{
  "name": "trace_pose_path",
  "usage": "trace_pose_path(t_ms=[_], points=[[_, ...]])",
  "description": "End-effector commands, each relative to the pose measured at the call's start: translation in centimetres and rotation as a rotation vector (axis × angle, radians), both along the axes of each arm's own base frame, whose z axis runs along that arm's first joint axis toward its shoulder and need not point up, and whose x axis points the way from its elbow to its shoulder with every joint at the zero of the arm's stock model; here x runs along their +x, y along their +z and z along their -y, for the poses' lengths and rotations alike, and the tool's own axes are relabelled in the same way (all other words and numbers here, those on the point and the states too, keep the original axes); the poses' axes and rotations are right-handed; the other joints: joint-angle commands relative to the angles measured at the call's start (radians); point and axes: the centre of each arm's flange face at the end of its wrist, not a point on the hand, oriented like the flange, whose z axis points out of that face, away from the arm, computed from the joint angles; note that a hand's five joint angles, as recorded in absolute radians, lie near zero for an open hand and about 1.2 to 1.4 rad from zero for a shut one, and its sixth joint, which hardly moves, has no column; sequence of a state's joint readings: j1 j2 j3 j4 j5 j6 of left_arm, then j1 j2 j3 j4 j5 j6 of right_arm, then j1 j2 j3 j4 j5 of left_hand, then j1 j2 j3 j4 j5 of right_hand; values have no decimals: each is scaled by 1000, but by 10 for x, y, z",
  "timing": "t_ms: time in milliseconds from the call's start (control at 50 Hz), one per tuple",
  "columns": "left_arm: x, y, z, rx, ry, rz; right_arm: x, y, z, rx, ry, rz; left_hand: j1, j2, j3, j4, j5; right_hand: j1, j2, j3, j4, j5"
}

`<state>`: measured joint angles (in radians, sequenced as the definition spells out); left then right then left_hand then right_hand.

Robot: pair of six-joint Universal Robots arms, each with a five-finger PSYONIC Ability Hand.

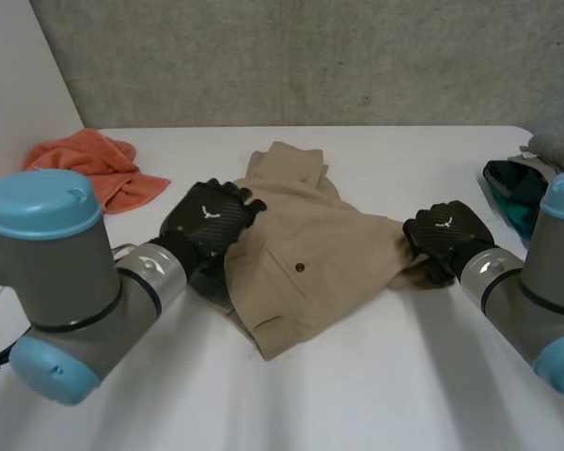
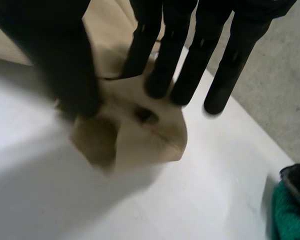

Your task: Fold the laundry.

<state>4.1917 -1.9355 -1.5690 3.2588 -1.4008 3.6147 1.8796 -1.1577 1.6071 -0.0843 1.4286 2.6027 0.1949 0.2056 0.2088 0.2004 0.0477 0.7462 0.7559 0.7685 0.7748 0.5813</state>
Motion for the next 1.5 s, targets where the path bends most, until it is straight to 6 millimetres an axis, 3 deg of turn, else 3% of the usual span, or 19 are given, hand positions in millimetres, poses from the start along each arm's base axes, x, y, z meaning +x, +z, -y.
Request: trace_pose_path(t_ms=[20,60,120,260,500,720,780,800,840,940,1020,1080,1100,1160,1180,1260,1340,1420,1500], points=[[-20,3,-66,128,-158,26,-9,13,-3,75,-52,25,33,22,19,28,6,-187,-197,-209,-216,-197],[-27,-7,-84,183,-197,61,-10,18,-7,84,-56,30,74,63,60,68,47,-190,-200,-212,-219,-200],[-32,-28,-90,236,-198,123,-10,17,-12,107,-51,28,148,137,134,142,120,-190,-200,-212,-219,-200],[-39,-57,-71,199,-120,201,-13,5,-27,166,-40,3,259,248,245,253,231,-181,-191,-203,-210,-191],[-53,-64,-48,102,-69,179,-21,-3,-32,160,-26,-31,333,322,319,327,305,-111,-120,-133,-139,-120],[-52,-74,-45,119,-73,204,-20,1,-33,121,-14,-27,336,325,322,330,308,-87,-97,-109,-116,-97],[-53,-74,-47,122,-82,205,-20,0,-33,120,-12,-34,537,526,523,532,510,-87,-97,-109,-116,-97],[-54,-75,-49,121,-88,204,-20,0,-33,116,-10,-38,835,824,821,829,807,-87,-97,-109,-116,-97],[-55,-75,-49,119,-86,204,-20,0,-33,112,-9,-43,1162,1151,1148,1156,1135,-87,-97,-109,-116,-97],[-57,-73,-43,99,-58,209,-21,3,-31,97,-17,-51,1201,1191,1187,1196,1174,-87,-97,-109,-116,-97],[-44,-56,-17,61,76,206,-23,8,-30,82,-27,-41,1201,1191,1187,1196,1174,-87,-97,-109,-116,-97],[-27,-16,22,-34,221,136,-23,10,-30,75,-27,-35,1201,1191,1187,1196,1174,-87,-97,-109,-116,-97],[-15,9,44,-94,288,91,-23,11,-31,73,-27,-36,1201,1191,1187,1196,1174,-87,-97,-109,-116,-97],[2,55,69,-199,358,11,-23,11,-31,72,-24,-34,1201,1191,1187,1196,1174,-87,-97,-109,-116,-97],[9,85,81,-273,378,-47,-22,11,-31,70,-23,-34,1201,1191,1187,1196,1174,-87,-97,-109,-116,-97],[11,153,90,-458,358,-205,-21,12,-31,67,-22,-34,1201,1191,1187,1196,1174,-87,-97,-109,-116,-97],[3,198,88,-575,290,-360,-22,13,-29,61,-27,-33,1201,1191,1187,1196,1174,-87,-97,-109,-116,-97],[-22,206,78,-581,139,-451,-24,16,-28,56,-36,-26,1201,1191,1187,1196,1174,-87,-97,-109,-116,-97],[-54,168,72,-458,0,-432,-27,18,-26,52,-50,-19,1201,1191,1187,1196,1174,-87,-97,-109,-116,-97]])
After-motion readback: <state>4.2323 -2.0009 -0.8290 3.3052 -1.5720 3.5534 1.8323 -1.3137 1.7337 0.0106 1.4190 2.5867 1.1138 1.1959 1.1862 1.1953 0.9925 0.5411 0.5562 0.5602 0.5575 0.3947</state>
